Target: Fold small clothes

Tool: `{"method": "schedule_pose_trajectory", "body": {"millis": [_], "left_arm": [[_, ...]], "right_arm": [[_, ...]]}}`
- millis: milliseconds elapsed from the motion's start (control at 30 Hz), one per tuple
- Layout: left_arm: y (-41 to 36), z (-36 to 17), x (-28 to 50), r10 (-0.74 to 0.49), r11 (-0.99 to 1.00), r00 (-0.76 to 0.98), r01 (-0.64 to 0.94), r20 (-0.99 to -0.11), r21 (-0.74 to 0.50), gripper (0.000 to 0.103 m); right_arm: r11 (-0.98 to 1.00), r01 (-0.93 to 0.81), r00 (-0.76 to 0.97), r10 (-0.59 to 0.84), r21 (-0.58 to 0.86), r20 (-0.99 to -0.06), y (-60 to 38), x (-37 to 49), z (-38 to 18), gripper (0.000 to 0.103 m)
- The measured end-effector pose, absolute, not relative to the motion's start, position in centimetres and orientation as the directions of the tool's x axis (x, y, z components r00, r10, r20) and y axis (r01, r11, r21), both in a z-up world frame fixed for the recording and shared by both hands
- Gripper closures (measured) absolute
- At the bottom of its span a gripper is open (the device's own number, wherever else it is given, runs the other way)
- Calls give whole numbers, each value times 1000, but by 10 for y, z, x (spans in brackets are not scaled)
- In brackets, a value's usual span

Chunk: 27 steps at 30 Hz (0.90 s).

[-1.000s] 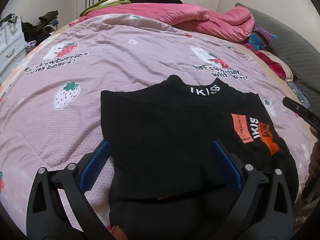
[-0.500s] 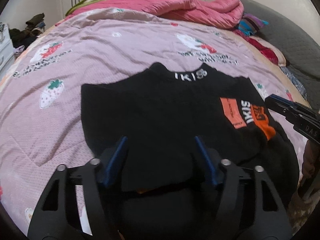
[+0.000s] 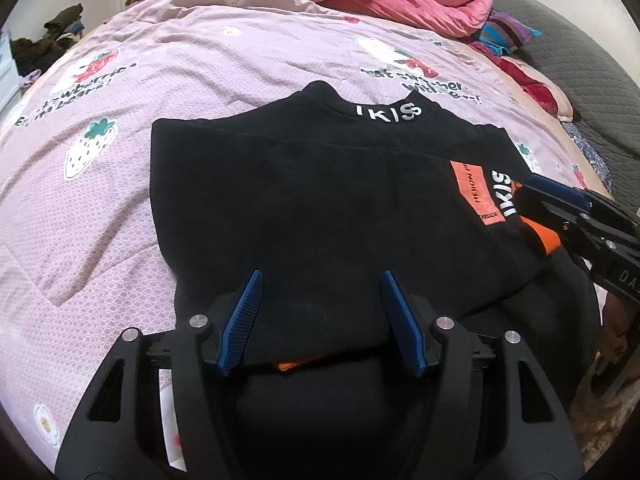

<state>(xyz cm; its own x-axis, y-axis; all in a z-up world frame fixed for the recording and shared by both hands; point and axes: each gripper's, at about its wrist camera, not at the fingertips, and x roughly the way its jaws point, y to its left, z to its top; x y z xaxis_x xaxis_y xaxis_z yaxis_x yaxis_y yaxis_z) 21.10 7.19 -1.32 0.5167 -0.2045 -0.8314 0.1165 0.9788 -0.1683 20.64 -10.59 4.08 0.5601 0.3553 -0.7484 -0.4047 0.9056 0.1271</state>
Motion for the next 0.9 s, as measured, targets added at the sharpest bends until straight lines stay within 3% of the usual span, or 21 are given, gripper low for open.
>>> {"method": "schedule_pose_trajectory", "body": {"millis": [400, 833, 900], "left_arm": [[75, -13, 208, -217, 976, 520, 124, -826, -179, 49], [76, -13, 211, -221, 975, 518, 123, -826, -184, 49], [76, -13, 211, -221, 975, 519, 123, -826, -184, 49]], "right_arm": [[937, -331, 468, 266, 112, -843, -126, 228, -3, 52], [938, -318, 502, 287, 135, -815, -133, 215, 1, 51], [943, -309, 511, 278, 128, -814, -134, 213, 4, 44]]}}
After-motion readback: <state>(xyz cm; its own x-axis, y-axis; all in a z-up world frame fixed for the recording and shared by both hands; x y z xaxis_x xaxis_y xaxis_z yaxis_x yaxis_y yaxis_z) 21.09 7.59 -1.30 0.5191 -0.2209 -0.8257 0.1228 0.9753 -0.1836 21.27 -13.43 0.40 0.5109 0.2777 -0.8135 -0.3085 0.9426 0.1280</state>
